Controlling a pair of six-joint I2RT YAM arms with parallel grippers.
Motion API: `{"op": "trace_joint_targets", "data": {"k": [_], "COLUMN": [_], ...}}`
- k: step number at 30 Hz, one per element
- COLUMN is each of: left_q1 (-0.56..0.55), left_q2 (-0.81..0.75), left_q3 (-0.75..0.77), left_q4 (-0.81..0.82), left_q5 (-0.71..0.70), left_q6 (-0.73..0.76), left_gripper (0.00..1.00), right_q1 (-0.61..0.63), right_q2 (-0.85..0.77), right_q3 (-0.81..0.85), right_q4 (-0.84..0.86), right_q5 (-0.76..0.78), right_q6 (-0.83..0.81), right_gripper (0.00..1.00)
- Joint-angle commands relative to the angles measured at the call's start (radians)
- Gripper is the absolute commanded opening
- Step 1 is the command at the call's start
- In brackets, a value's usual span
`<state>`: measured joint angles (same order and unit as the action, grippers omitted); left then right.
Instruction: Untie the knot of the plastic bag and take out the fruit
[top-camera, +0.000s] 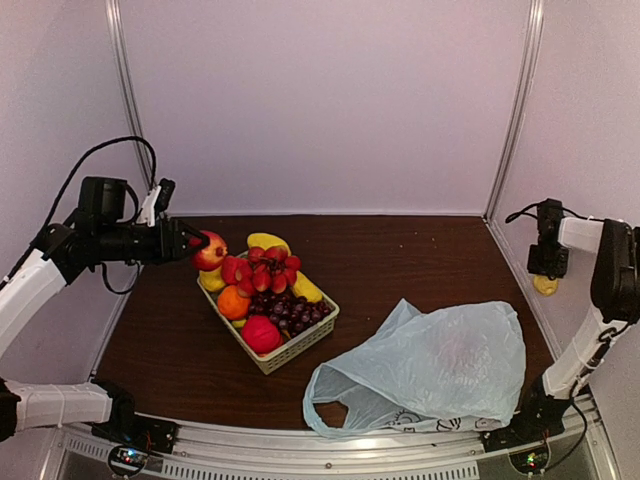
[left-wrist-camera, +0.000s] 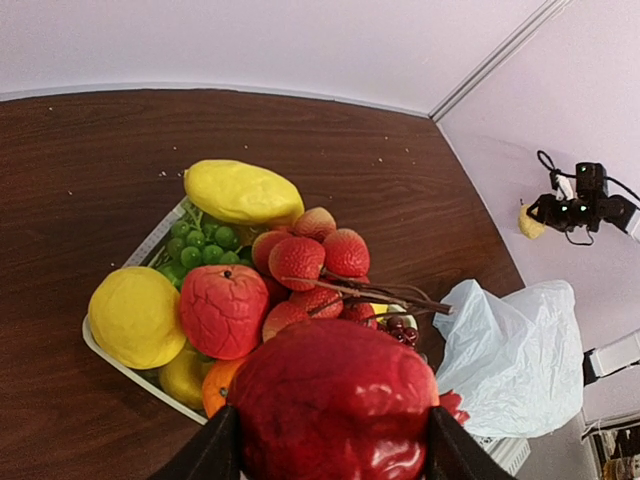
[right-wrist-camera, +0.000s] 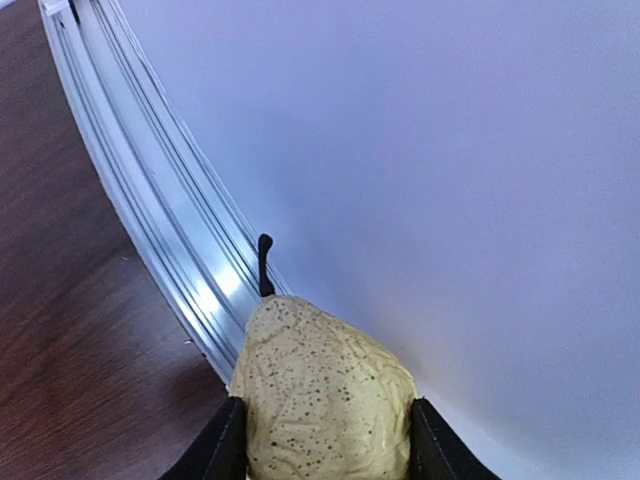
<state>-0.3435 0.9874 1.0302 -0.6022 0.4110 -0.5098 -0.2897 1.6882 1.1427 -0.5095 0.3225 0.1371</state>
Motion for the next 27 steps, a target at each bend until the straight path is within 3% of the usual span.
{"op": "trace_joint_targets", "data": {"k": [1,8,13,21,27], "left_q1": [-0.021,-0.037,-0.038,-0.05,-0.072], "left_q2": [0.011,0.068,0.138,0.243,0.305], "left_q3": [0.036,0.041,0.074,0.114,0.132], "left_q4": [0.028,0.051,0.112,0.179,0.19], "left_q5": [0.005,-0.065,-0.066,-0.069,-0.08], "left_q6": [0.027,0.032,0.019,0.018,0.035], "left_gripper": [0.45,0.44,0.44,0.45,0.45], "right_q1": [0.038,0.281,0.571,0.961,1.117], "right_q2": [-0.158,-0.331,-0.363,-0.316,-0.202], "right_q3": [-0.012,-0.006,0.015,-0.027,-0.033], "right_q4": [-0.046,-0.044,0.035,0.353,0.584], "right_q5": [-0.101,-0.356,-0.539,-0.675,-0.691], "right_q6": [0.03,0.101,0.183,0.355,0.421], "right_gripper": [0.38,0.38,0.38,0.39,0.4]}}
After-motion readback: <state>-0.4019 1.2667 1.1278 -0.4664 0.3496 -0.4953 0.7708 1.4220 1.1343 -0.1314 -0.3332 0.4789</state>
